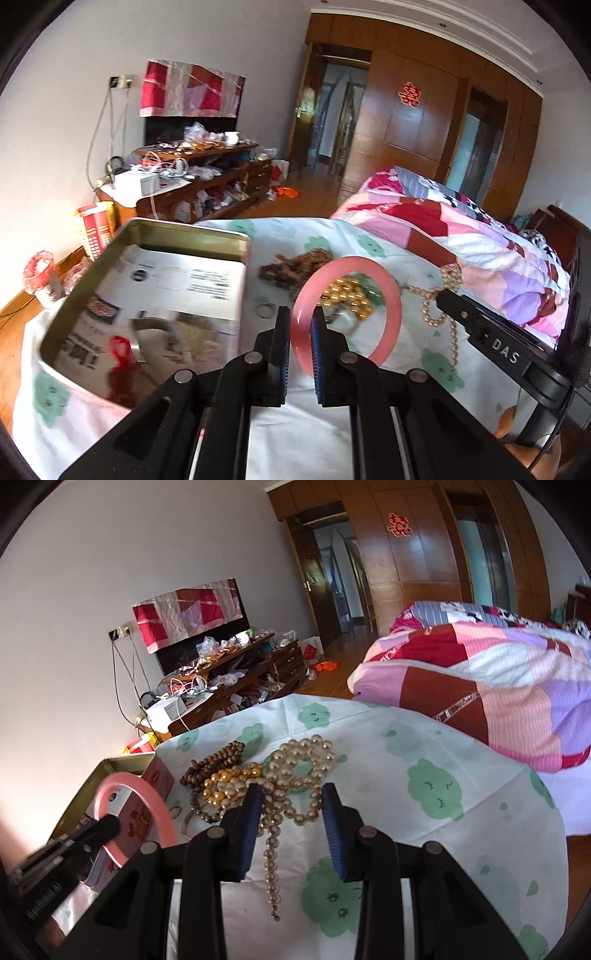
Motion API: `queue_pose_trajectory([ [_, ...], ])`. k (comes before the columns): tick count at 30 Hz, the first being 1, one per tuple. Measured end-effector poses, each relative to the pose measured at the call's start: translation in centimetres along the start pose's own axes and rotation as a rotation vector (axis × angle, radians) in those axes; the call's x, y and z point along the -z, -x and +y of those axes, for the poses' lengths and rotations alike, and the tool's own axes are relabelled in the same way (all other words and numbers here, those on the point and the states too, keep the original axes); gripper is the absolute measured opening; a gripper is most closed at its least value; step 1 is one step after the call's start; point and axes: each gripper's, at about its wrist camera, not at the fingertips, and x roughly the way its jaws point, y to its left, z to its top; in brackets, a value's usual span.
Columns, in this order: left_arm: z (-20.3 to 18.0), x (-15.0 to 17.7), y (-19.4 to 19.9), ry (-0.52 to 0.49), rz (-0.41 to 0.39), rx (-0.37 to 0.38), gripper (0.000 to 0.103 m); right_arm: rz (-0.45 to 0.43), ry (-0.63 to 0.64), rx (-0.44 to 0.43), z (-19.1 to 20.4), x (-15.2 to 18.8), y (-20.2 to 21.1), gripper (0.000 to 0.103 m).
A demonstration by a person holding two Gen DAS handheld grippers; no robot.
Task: Organize jewelry
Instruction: 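Lower the pink bangle and pearl necklace into the tin and open both grippers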
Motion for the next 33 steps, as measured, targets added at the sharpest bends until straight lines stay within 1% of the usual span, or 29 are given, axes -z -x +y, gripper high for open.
queue_pose_trajectory([
  [4, 2.3, -0.3, 0.7, 0.016, -0.025, -0.048, 0.01, 0.005, 0.03, -0.031, 1.2, 0.2, 0.2, 0.036],
  [8, 5.1, -0.4, 1.3, 0.049, -0.044, -0.1, 0.01, 0.016, 0.046, -0.087, 3.5, 0.5, 0.6, 0.036],
  [13, 7.9, -0.5, 1.4, 0.098, -0.055, -0.16, 0.01, 0.033, 0.087, -0.178, 7.8, 0.3, -0.1, 0.036],
  [16, 9.2, -0.3, 1.2, 0.111, -0.054, -0.213, 0.01, 0.039, 0.116, -0.231, 10.7, 0.1, -1.0, 0.036],
  [18, 9.7, -0.1, 0.9, 0.123, -0.038, -0.226, 0.01, 0.056, 0.135, -0.268, 12.6, 0.0, -2.0, 0.036],
  [21, 10.2, 0.3, 0.4, 0.133, -0.013, -0.247, 0.01, 0.087, 0.141, -0.297, 14.6, 0.3, -3.7, 0.036],
  [22, 10.3, 0.3, 0.2, 0.141, -0.003, -0.243, 0.01, 0.095, 0.142, -0.303, 15.0, 0.4, -4.2, 0.036],
  [25, 10.9, 0.3, 0.1, 0.163, 0.005, -0.239, 0.01, 0.107, 0.153, -0.317, 16.1, 0.9, -5.5, 0.036],
  [30, 11.2, 0.4, -0.6, 0.179, 0.052, -0.276, 0.01, 0.147, 0.166, -0.346, 17.4, 1.6, -7.3, 0.036],
  [33, 11.2, 0.4, -0.7, 0.182, 0.061, -0.292, 0.01, 0.165, 0.172, -0.357, 17.5, 2.1, -7.5, 0.036],
])
